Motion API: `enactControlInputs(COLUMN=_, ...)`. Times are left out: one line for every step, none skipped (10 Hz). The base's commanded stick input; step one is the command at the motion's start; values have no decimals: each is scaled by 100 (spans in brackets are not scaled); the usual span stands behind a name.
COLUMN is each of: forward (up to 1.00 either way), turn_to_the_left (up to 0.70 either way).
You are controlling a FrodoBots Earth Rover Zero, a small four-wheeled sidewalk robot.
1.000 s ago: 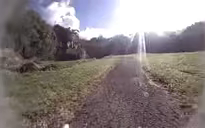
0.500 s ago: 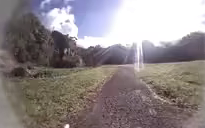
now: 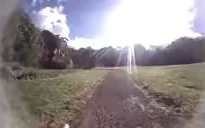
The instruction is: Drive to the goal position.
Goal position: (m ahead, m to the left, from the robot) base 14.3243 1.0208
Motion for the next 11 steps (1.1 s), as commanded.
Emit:
enactControlInputs(forward=70, turn_to_the_left=0)
enactControlInputs(forward=70, turn_to_the_left=0)
enactControlInputs(forward=70, turn_to_the_left=0)
enactControlInputs(forward=70, turn_to_the_left=0)
enactControlInputs(forward=70, turn_to_the_left=0)
enactControlInputs(forward=70, turn_to_the_left=0)
enactControlInputs(forward=70, turn_to_the_left=0)
enactControlInputs(forward=70, turn_to_the_left=0)
enactControlInputs(forward=70, turn_to_the_left=0)
enactControlInputs(forward=70, turn_to_the_left=0)
enactControlInputs(forward=70, turn_to_the_left=0)
